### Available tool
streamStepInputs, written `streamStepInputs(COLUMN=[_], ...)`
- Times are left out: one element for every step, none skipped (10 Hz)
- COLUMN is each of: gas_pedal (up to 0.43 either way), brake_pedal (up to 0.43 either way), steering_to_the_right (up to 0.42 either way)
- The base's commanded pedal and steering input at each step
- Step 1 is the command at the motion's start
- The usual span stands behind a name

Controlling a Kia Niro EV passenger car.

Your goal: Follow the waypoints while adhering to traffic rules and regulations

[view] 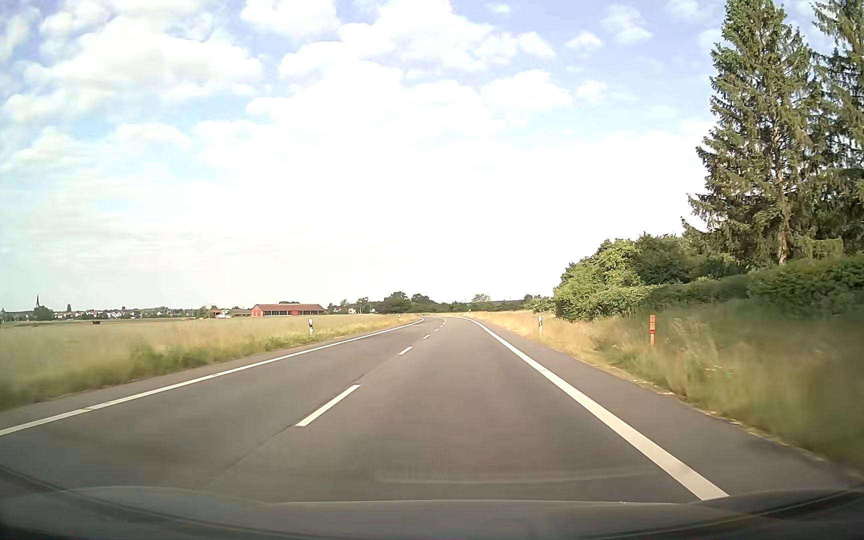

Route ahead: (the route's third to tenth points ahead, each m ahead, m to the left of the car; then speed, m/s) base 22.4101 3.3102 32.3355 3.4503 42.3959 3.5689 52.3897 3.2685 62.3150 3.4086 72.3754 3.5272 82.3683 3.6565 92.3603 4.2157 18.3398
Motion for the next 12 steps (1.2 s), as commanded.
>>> streamStepInputs(gas_pedal=[0.11,0.11,0.11,0.11,0.11,0.11,0.11,0.11,0.11,0.11,0.11,0.11], brake_pedal=[0.03,0.03,0.03,0.03,0.03,0.03,0.024,0.024,0.03,0.03,0.03,0.03], steering_to_the_right=[0.001,0.001,0.001,0.0,0.001,0.001,0.0,0.0,0.0,-0.001,-0.002,-0.002])
